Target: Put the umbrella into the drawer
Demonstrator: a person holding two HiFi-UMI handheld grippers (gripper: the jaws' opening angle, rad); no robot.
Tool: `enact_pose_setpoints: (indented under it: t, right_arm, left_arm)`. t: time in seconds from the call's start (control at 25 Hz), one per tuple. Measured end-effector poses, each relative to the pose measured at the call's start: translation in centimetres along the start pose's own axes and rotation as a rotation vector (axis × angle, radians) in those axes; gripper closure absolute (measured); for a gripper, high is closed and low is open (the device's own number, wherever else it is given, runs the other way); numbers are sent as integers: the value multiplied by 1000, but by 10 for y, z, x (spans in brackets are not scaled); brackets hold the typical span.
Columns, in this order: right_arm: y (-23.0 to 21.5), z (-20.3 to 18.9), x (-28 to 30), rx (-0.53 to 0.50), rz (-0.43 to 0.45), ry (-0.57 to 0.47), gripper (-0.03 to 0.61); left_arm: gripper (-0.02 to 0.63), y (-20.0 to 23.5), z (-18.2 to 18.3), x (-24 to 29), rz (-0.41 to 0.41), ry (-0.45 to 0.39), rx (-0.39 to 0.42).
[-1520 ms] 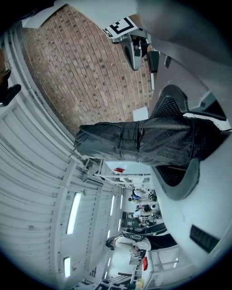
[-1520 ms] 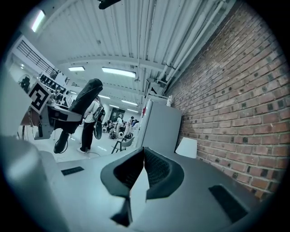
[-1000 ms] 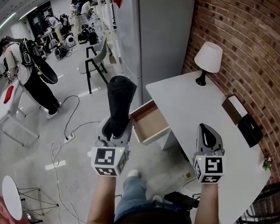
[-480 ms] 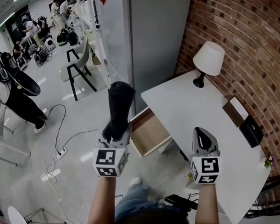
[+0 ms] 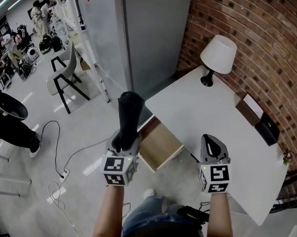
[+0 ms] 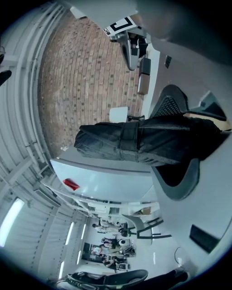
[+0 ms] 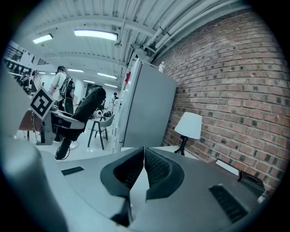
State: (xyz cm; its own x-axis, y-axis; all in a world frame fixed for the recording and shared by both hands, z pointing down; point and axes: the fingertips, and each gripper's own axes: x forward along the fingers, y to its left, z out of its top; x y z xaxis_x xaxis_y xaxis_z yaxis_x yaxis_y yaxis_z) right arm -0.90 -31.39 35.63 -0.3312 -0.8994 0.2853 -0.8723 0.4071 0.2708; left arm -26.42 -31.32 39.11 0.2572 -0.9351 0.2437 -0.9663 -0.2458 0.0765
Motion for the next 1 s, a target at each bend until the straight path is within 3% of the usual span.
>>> enact_pose_setpoints:
  t: [0.44,0.64,1.0]
  right_arm:
    - [19,-34,22,-3,-15,124,577]
    - [22,-48,26,1,1,154,577]
    - [21,-59,40,0,38,175,577]
  left_arm:
    - [373,-1,-78,41,-102,169,-93]
    - [373,-11,-111,46,-138,250,-213]
    - [373,-22,-165,57,-120,419,-332]
